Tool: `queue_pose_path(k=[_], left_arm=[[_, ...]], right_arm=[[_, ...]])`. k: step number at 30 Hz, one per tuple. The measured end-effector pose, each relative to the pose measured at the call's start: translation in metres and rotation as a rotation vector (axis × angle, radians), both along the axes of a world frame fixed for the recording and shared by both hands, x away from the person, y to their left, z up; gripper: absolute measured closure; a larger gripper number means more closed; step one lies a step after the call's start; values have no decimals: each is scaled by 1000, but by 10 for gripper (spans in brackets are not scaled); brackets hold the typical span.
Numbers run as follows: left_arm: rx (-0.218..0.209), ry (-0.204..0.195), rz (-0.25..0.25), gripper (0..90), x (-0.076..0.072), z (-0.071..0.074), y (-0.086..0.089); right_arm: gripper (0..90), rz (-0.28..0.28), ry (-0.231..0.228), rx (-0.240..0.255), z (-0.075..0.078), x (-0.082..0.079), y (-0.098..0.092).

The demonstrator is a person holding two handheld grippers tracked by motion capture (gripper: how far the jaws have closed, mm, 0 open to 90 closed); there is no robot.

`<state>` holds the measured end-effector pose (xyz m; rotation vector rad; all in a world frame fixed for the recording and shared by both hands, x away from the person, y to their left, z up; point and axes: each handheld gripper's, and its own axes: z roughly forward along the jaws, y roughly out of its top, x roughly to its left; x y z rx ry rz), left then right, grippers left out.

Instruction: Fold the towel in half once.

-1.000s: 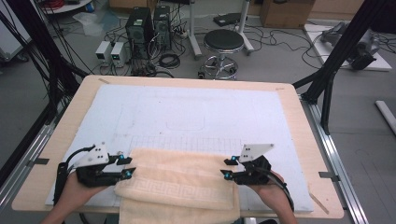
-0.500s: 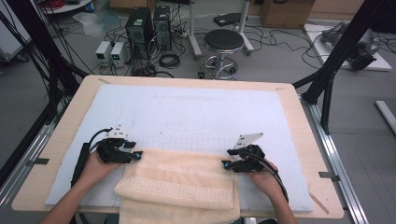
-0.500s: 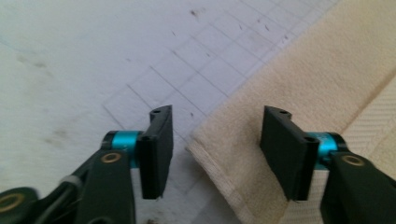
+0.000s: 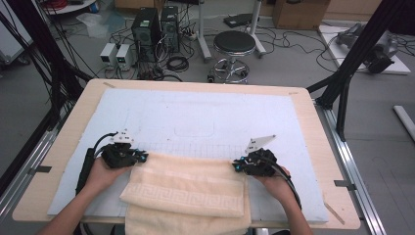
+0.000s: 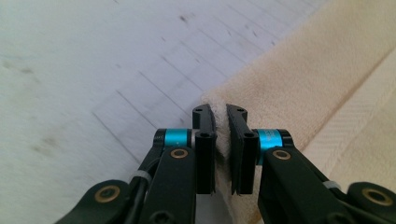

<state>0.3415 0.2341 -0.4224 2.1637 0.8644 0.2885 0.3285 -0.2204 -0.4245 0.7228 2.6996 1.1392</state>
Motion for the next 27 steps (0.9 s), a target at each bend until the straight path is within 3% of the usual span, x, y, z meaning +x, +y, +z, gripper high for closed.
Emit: queue_pose_path(k=[3,7,10,12,17,18,20,22,25,27], left_arm=[[-52,-22,82,825,21,9,1],[-36,-46,154,825,54,23,-4],[-18,-57,186,825,80,35,-8],[4,-68,202,825,97,45,-12],[0,-99,232,824,124,63,-22],[-2,-96,223,811,127,62,-25],[-3,-64,198,726,130,57,-26],[5,-32,172,659,129,50,-24],[-7,-26,139,605,121,39,-20],[-9,-24,130,558,114,31,-17]], right_arm=[[828,-43,-43,5,12,17,2],[829,-105,-59,21,24,55,3],[830,-126,-19,48,32,86,3],[835,-142,-25,38,40,103,1],[832,-210,-44,54,59,135,-4],[816,-216,-63,46,60,139,-5],[653,-248,-65,35,57,144,-7],[568,-248,-13,85,51,146,-10],[551,-210,-45,39,46,136,-6],[544,-202,-51,37,43,129,-4]])
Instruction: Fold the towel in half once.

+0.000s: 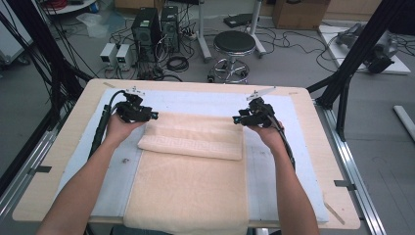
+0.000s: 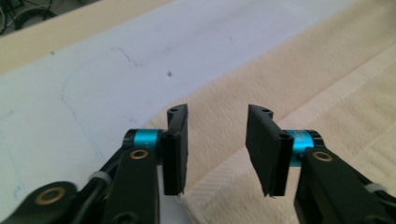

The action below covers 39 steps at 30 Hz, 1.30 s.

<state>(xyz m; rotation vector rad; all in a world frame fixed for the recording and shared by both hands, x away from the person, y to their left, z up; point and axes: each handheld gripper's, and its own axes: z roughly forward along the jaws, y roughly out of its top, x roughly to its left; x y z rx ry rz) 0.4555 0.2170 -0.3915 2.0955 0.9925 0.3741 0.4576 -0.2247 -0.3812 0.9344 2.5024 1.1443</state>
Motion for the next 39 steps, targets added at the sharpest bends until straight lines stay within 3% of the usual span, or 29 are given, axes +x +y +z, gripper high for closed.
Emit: queue_pose_path(k=[3,6,12,15,19,21,24,34,39], left_arm=[[-18,11,-23,534,-9,-10,3],[-25,33,-48,533,-17,-18,3],[-16,66,-72,544,-26,-35,3],[-19,64,-79,635,-28,-37,3],[-15,55,-96,764,-30,-37,2],[-3,48,-104,825,-31,-35,1],[-4,38,-104,847,-33,-33,0],[-125,-67,-131,850,-54,0,9],[-157,-119,-152,852,-70,14,10]], right_arm=[[537,16,-12,-7,-6,-11,2],[538,33,-11,-50,-15,-20,5],[549,91,33,-73,-35,-35,8],[575,80,43,-84,-45,-39,9],[714,75,34,-74,-46,-40,8],[778,83,35,-72,-45,-41,8],[831,97,30,-80,-40,-44,10],[843,100,-15,-5,-19,-56,-4],[843,105,-52,29,-7,-65,-9]])
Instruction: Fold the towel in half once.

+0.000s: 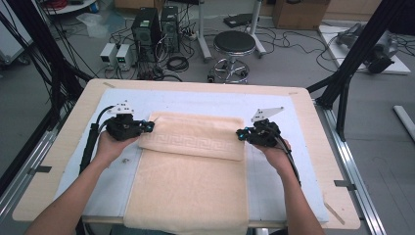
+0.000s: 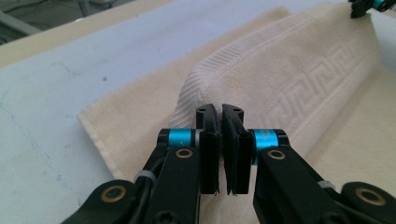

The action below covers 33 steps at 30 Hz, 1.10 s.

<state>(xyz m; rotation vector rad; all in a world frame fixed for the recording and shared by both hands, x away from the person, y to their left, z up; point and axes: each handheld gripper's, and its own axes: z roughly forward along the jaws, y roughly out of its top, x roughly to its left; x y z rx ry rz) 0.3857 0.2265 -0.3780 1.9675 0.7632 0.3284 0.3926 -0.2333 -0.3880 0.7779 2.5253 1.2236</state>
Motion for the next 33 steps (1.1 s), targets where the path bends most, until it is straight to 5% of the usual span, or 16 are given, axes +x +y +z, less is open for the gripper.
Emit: queue_pose_path(k=[11,16,25,29,33], left_arm=[[54,-77,-33,853,-70,-1,11],[49,-64,-47,853,-95,-6,12],[62,-131,-95,855,-146,16,11],[71,-130,-129,854,-180,18,12],[81,-110,-179,759,-198,15,15]], right_arm=[[845,90,-89,34,29,-56,1],[845,137,-104,36,26,-88,1],[845,193,-132,55,41,-143,-9],[840,234,-120,55,43,-177,-10],[681,287,-61,92,41,-193,-11]])
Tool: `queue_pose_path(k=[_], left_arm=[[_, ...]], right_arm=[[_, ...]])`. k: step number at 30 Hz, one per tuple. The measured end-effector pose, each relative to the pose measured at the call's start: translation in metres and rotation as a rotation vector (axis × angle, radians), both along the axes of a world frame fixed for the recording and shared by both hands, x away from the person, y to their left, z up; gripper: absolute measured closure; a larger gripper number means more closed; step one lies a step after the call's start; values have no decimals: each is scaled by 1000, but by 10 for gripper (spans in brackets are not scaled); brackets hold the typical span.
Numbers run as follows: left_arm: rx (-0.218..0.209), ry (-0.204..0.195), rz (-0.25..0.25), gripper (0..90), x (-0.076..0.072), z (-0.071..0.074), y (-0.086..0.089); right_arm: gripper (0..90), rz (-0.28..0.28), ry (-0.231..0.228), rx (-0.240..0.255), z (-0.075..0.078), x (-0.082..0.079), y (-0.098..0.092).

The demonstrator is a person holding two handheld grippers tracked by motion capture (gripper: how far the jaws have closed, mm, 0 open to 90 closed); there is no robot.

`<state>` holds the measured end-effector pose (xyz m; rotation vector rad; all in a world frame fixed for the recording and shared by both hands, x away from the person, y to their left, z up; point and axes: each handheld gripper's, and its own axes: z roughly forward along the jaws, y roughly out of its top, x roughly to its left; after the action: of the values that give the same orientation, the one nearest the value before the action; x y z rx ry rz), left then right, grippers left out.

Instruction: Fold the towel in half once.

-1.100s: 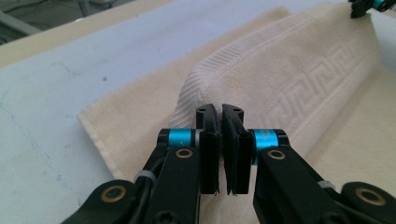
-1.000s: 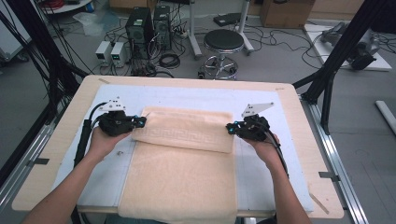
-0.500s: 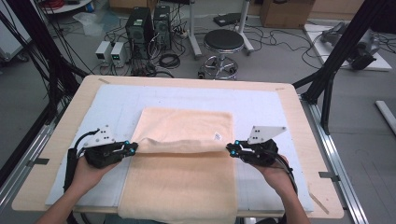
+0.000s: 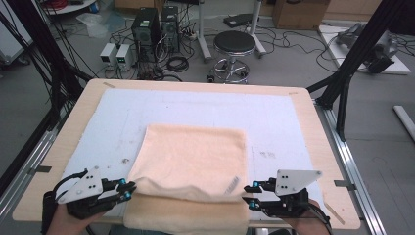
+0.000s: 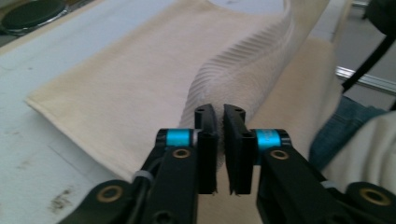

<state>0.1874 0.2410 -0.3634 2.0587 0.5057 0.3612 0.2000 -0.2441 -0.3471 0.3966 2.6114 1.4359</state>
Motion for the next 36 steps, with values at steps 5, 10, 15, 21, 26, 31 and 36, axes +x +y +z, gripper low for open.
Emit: queue_pose_path(k=[5,10,15,21,26,31,36], left_arm=[[15,16,40,609,21,-10,-1],[26,30,80,526,54,-21,-5],[19,33,134,450,92,-23,-9],[58,16,224,409,137,-29,-16],[8,62,261,408,166,-32,-18],[-17,84,332,414,194,-33,-16],[-19,133,381,424,222,-42,-16]], right_arm=[[628,-35,22,-33,-14,22,3],[573,-117,25,-53,-25,57,6],[510,-172,20,-89,-27,93,9],[471,-233,-17,-105,-27,127,15],[434,-289,-12,-131,-33,154,15],[408,-331,18,-162,-42,184,13],[396,-361,50,-180,-59,203,14]])
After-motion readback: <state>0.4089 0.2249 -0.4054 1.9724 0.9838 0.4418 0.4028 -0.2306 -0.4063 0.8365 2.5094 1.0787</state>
